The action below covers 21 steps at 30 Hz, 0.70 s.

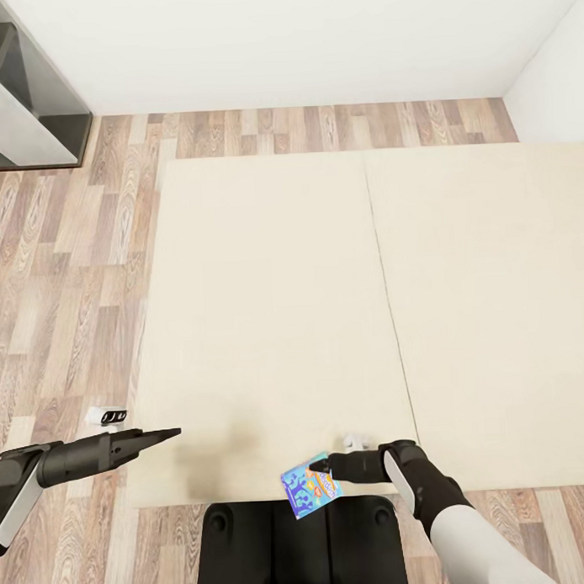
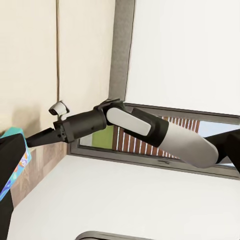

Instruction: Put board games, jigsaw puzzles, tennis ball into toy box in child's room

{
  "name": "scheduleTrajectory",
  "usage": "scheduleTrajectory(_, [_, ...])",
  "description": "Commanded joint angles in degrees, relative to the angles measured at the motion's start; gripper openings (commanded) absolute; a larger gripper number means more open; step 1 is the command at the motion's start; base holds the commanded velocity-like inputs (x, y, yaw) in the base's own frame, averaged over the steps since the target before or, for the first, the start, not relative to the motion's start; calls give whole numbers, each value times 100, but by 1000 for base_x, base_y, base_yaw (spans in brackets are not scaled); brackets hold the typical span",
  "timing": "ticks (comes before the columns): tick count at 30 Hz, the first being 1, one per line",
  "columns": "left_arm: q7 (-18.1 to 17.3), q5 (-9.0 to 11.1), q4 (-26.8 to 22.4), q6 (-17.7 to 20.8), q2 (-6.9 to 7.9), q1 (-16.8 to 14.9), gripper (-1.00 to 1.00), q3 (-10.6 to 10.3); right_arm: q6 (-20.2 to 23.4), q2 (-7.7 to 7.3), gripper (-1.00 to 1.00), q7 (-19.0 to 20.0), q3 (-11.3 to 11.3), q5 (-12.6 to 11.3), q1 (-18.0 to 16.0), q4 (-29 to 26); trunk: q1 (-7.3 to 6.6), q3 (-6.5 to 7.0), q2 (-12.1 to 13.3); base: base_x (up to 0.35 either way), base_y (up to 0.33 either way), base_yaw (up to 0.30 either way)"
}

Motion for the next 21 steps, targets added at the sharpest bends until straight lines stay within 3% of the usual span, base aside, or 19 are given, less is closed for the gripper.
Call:
scheduleTrajectory(1, [-19, 3, -1, 61, 3, -1, 100, -3, 50, 6, 100, 8, -29, -6, 0, 0, 3, -6, -9, 0, 0, 0])
scheduleTrajectory(21, [-19, 4, -1, 61, 4, -1, 100, -4, 42, 3, 100, 16, -30, 48, -26, 48, 3, -6, -9, 0, 0, 0])
